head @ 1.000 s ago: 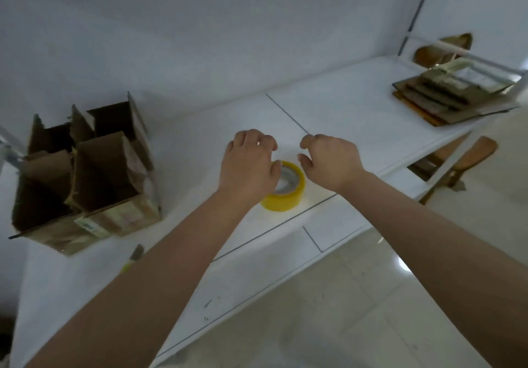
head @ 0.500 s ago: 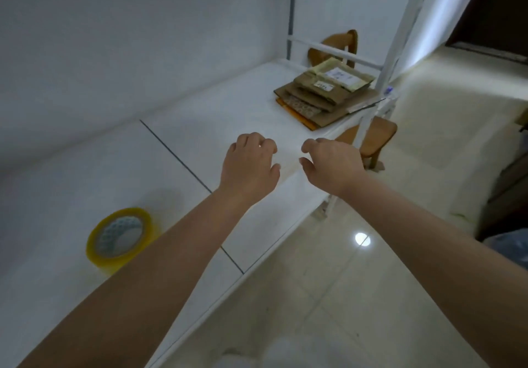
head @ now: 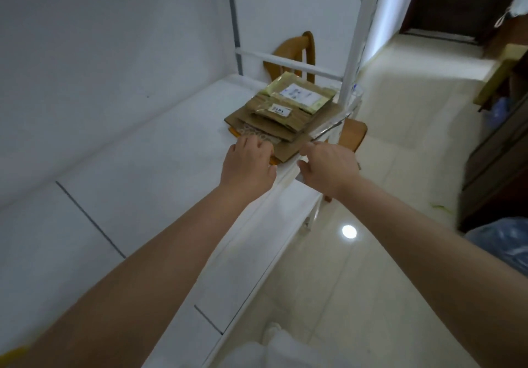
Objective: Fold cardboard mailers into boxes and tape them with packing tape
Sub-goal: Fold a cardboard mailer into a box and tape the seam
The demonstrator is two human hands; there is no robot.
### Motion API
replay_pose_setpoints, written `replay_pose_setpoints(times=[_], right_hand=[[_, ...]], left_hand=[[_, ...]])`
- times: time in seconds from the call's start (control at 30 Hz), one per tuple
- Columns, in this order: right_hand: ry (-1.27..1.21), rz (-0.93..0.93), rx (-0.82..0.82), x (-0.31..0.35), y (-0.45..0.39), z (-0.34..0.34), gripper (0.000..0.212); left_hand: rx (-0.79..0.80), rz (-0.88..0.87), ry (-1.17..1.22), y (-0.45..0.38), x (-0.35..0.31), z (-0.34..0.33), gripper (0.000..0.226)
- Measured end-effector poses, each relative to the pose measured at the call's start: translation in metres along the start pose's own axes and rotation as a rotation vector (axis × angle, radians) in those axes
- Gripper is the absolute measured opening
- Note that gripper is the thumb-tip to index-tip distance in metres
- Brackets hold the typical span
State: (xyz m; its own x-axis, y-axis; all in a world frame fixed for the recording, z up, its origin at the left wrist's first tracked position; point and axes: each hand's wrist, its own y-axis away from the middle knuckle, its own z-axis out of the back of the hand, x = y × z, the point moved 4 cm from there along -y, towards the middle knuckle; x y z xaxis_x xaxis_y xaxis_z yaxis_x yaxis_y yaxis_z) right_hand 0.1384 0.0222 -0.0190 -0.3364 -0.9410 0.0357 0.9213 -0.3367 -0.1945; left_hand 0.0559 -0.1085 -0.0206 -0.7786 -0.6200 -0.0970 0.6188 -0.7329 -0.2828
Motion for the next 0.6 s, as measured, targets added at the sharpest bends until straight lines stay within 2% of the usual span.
replay_pose_setpoints(times=[0.3, 0.6], right_hand=[[-0.023, -0.084, 0.009, -0.054, -0.058, -0.02, 0.028], [-0.036, -0.072, -0.015, -0.09, -0.107, -0.037, 0.027]], left_hand=[[0.062, 0.012, 0.024, -0.092, 0.014, -0.042, 0.026], [0.049, 0.153, -0.031, -0.146, 0.031, -0.081, 0.053]])
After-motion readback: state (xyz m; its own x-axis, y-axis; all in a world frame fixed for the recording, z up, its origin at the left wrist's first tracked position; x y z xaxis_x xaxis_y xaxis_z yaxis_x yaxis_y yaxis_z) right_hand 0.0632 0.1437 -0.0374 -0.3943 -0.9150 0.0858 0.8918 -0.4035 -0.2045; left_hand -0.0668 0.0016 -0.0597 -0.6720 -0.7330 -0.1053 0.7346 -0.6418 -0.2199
